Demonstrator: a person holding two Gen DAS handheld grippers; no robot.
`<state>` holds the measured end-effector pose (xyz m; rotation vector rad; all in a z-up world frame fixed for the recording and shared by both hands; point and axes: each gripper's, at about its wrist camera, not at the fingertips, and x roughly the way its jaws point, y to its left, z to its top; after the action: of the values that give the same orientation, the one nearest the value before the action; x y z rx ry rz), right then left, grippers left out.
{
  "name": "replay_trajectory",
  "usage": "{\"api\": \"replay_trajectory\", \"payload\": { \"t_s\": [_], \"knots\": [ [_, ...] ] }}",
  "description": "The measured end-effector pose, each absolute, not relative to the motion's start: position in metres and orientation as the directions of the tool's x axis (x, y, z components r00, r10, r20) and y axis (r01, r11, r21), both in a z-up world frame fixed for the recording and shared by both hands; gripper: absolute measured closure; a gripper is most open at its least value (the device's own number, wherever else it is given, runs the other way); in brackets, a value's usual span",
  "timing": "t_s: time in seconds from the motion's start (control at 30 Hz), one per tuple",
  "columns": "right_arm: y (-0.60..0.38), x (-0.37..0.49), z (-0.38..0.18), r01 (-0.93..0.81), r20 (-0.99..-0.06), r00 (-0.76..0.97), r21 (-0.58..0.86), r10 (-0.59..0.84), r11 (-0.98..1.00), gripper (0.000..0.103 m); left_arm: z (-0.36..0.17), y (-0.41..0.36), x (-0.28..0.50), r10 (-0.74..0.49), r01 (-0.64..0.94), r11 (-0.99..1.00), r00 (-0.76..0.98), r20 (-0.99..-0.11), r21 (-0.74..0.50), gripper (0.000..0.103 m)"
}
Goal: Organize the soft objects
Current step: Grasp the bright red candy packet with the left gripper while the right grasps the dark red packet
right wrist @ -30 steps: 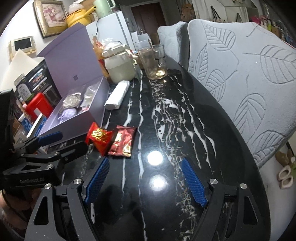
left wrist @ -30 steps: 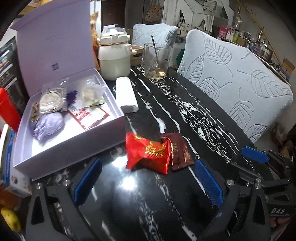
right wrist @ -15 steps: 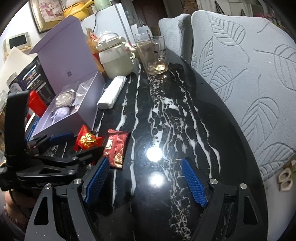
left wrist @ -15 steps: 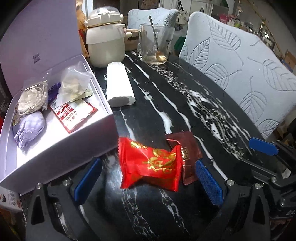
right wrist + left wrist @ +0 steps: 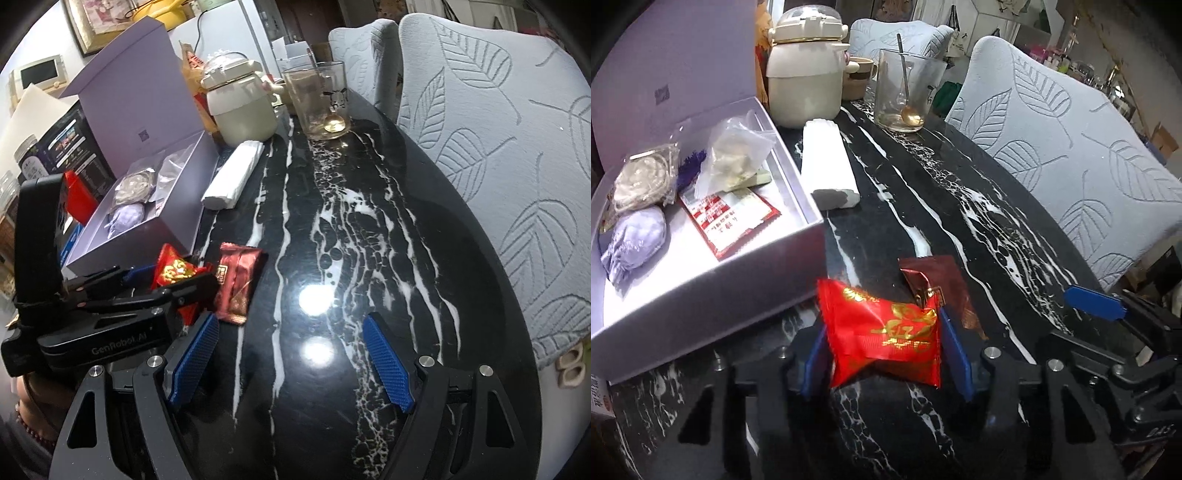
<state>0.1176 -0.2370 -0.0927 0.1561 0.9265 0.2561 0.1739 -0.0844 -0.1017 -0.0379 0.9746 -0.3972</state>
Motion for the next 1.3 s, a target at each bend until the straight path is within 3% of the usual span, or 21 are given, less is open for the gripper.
{"api": "replay_trajectory", "payload": {
  "t_s": [0.23, 0.6, 0.9, 1.07, 1.3],
  "knots": [
    [-0.221, 0.122, -0.091, -0.186, -0.769, 0.566, 0.231, 0.297, 0.955, 0.022, -0.099, -0.065, 0.154, -0.347, 0.276, 0.932, 0.486, -0.802, -0.235, 0.05],
    [-0.186, 0.145, -0.1, -0.222, -0.793, 0.543, 0.182, 0.276, 0.958, 0.026, -0.093, -0.008, 0.129, -0.218, 0.142, 0.976, 0.546, -0.809, -0.167, 0.05],
    [-0.166, 0.163, -0.11, -0.206, -0.809, 0.55, 0.111, 0.209, 0.972, 0.046, -0.091, 0.012, 0.122, -0.203, 0.107, 0.979, 0.568, -0.797, -0.173, 0.05],
    [-0.161, 0.157, -0.111, -0.23, -0.799, 0.571, 0.066, 0.189, 0.971, 0.074, -0.089, 0.019, 0.118, -0.195, 0.099, 0.981, 0.576, -0.794, -0.169, 0.05],
    [-0.159, 0.121, -0.103, -0.278, -0.781, 0.569, 0.109, 0.255, 0.954, 0.076, -0.08, 0.031, 0.094, -0.17, 0.075, 0.985, 0.598, -0.783, -0.157, 0.05]
  ]
}}
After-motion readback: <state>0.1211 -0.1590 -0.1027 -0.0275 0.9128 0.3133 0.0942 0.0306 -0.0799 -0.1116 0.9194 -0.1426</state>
